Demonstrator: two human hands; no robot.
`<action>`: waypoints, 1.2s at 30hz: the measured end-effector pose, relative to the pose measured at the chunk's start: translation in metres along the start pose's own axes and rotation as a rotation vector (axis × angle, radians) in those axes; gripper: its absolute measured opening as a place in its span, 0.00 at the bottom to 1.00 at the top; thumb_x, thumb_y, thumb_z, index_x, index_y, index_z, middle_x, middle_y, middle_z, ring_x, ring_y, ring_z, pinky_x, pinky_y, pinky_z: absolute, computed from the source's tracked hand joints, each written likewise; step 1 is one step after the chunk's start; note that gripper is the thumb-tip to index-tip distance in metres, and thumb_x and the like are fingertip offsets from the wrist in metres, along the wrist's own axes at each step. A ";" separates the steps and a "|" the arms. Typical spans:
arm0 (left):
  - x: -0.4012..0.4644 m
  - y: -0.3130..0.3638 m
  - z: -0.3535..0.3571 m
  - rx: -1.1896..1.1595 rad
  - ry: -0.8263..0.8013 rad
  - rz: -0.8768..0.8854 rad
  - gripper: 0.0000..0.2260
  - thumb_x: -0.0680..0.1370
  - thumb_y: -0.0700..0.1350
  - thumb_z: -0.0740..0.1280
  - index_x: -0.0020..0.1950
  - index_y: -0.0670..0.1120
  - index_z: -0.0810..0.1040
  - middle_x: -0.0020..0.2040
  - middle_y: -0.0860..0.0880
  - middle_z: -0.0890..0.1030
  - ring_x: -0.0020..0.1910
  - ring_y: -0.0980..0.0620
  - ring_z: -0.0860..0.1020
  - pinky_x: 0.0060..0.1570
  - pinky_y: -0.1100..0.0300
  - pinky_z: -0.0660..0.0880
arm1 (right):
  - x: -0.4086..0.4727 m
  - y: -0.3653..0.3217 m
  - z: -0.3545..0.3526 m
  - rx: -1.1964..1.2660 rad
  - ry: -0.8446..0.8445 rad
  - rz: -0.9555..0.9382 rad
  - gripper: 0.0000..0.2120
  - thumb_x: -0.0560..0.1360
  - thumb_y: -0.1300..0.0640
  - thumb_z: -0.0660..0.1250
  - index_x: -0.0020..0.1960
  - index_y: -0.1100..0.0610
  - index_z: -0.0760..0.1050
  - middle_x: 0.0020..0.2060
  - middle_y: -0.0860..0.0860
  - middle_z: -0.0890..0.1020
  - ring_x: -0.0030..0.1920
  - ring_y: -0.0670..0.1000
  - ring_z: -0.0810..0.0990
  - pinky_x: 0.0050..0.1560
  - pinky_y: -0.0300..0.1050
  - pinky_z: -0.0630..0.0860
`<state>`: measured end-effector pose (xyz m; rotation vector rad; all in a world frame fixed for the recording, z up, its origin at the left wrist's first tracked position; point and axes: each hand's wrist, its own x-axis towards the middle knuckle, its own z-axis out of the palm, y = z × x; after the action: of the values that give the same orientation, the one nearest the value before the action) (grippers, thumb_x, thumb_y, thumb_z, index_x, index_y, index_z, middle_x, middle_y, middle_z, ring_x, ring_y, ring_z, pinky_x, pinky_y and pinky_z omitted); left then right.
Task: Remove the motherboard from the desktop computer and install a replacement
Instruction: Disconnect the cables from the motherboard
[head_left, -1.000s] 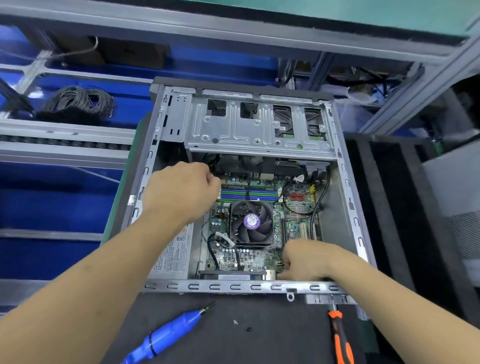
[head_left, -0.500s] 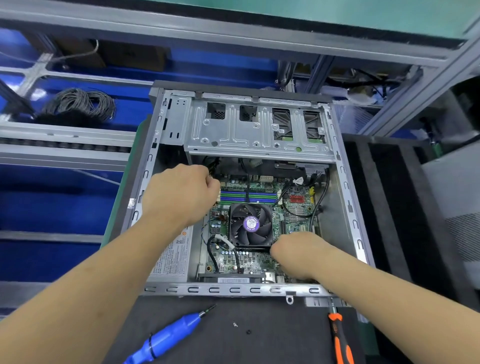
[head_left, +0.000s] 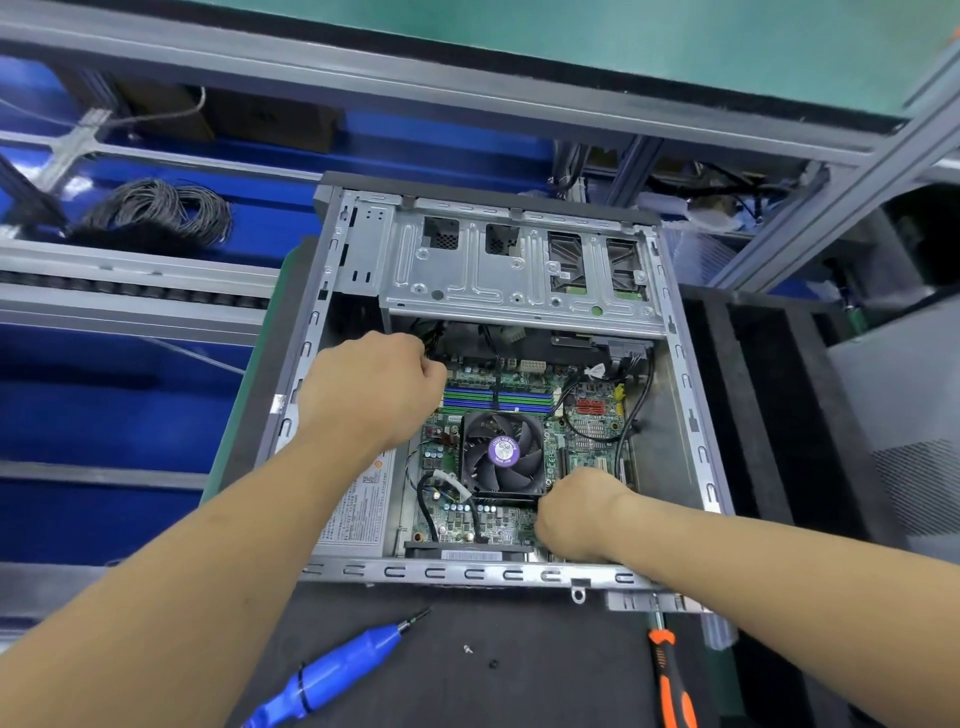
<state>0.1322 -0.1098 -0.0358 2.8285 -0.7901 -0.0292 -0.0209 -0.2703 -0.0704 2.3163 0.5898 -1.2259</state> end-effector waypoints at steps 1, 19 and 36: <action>0.000 0.000 0.001 0.003 0.002 -0.002 0.16 0.77 0.52 0.55 0.32 0.48 0.71 0.25 0.50 0.73 0.23 0.50 0.71 0.26 0.62 0.62 | 0.001 0.000 0.000 0.012 -0.011 0.004 0.14 0.83 0.64 0.54 0.59 0.59 0.77 0.53 0.55 0.81 0.52 0.60 0.80 0.49 0.56 0.80; 0.000 -0.002 0.003 -0.026 0.034 -0.008 0.16 0.77 0.52 0.55 0.31 0.48 0.70 0.25 0.50 0.72 0.22 0.50 0.69 0.25 0.62 0.61 | 0.004 0.004 0.004 0.155 -0.022 0.015 0.13 0.81 0.63 0.56 0.60 0.62 0.77 0.57 0.59 0.81 0.57 0.63 0.79 0.53 0.57 0.78; 0.000 -0.001 0.003 -0.035 0.029 0.005 0.16 0.77 0.51 0.55 0.32 0.48 0.69 0.26 0.50 0.71 0.22 0.51 0.67 0.25 0.62 0.60 | 0.005 -0.004 -0.004 -0.053 0.019 -0.061 0.13 0.82 0.67 0.55 0.56 0.61 0.77 0.51 0.56 0.81 0.42 0.58 0.77 0.44 0.51 0.79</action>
<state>0.1329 -0.1099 -0.0385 2.7878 -0.7821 -0.0015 -0.0183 -0.2640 -0.0731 2.2841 0.6966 -1.2018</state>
